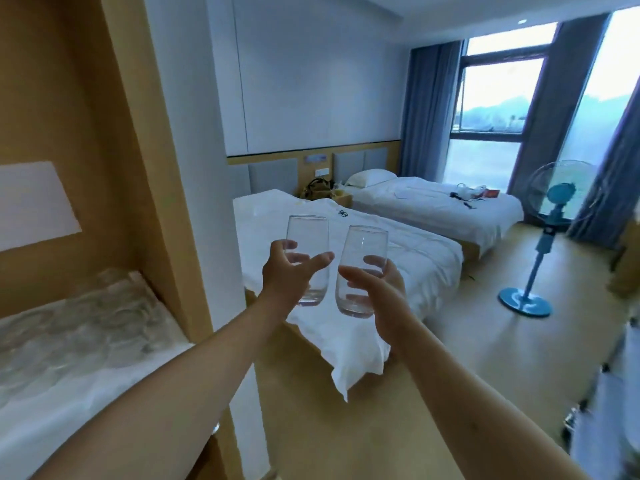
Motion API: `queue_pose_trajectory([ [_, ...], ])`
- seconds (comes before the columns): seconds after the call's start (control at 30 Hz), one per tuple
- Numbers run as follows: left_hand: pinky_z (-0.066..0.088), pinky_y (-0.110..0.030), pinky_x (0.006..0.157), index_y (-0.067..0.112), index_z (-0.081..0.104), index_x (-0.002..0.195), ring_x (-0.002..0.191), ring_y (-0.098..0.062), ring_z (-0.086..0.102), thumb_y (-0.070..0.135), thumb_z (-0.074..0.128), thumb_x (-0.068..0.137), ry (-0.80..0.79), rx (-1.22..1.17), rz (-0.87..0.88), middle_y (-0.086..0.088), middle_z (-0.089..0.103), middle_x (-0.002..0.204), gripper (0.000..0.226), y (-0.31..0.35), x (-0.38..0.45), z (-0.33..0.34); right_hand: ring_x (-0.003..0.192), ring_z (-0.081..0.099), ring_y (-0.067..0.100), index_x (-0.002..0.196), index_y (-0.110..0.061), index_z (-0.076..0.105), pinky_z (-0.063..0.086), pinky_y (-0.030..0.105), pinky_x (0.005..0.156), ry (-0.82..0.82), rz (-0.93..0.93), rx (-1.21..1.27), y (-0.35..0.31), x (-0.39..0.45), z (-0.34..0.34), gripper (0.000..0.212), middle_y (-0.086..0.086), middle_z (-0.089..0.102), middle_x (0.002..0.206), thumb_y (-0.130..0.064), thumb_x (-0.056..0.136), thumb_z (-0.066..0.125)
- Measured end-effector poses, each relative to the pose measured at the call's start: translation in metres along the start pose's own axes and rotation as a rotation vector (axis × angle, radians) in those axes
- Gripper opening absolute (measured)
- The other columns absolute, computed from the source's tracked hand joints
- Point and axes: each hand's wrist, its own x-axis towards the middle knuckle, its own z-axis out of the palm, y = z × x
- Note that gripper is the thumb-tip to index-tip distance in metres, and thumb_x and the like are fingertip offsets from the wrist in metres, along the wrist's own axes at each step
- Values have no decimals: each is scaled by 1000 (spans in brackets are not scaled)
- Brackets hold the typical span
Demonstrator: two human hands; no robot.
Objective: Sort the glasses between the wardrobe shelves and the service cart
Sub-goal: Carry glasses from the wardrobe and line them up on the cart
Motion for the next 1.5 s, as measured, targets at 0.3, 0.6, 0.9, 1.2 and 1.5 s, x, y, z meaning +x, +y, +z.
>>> queue_pose_trajectory([
  [0.3, 60, -30, 76, 29, 42, 127, 104, -21, 66, 64, 81, 58, -273, -50, -1, 0, 62, 120, 87, 2, 16, 139, 98, 74, 25, 127, -23, 53, 61, 55, 85, 282, 33, -1, 6, 13, -125, 93, 5, 75, 103, -42, 47, 97],
  [0.6, 58, -37, 90, 25, 42, 130, 100, -17, 65, 49, 86, 73, -511, -91, 17, -3, 64, 119, 76, -6, 73, 276, 92, 75, 22, 135, -18, 49, 64, 44, 77, 510, 37, -19, 18, 61, -221, 106, 6, 75, 107, -42, 45, 98],
  [0.9, 57, -39, 92, 25, 44, 128, 101, -18, 65, 50, 88, 70, -700, -97, 49, -2, 65, 115, 77, -22, 159, 404, 101, 73, 26, 136, -18, 48, 59, 53, 91, 699, 35, -56, 33, 148, -297, 108, 4, 74, 110, -49, 45, 97],
  [1.2, 59, -48, 89, 28, 45, 124, 99, -18, 67, 49, 91, 67, -845, -100, -7, -3, 65, 110, 76, -50, 216, 511, 97, 74, 24, 132, -21, 51, 62, 50, 83, 851, 93, -64, 52, 212, -364, 107, 6, 71, 114, -52, 40, 97],
  [1.5, 60, -37, 79, 28, 44, 125, 95, -15, 67, 48, 90, 68, -848, -120, -63, -2, 64, 110, 77, -65, 268, 648, 103, 72, 26, 134, -19, 49, 59, 51, 92, 849, 107, -58, 70, 300, -483, 105, 8, 69, 117, -49, 44, 95],
])
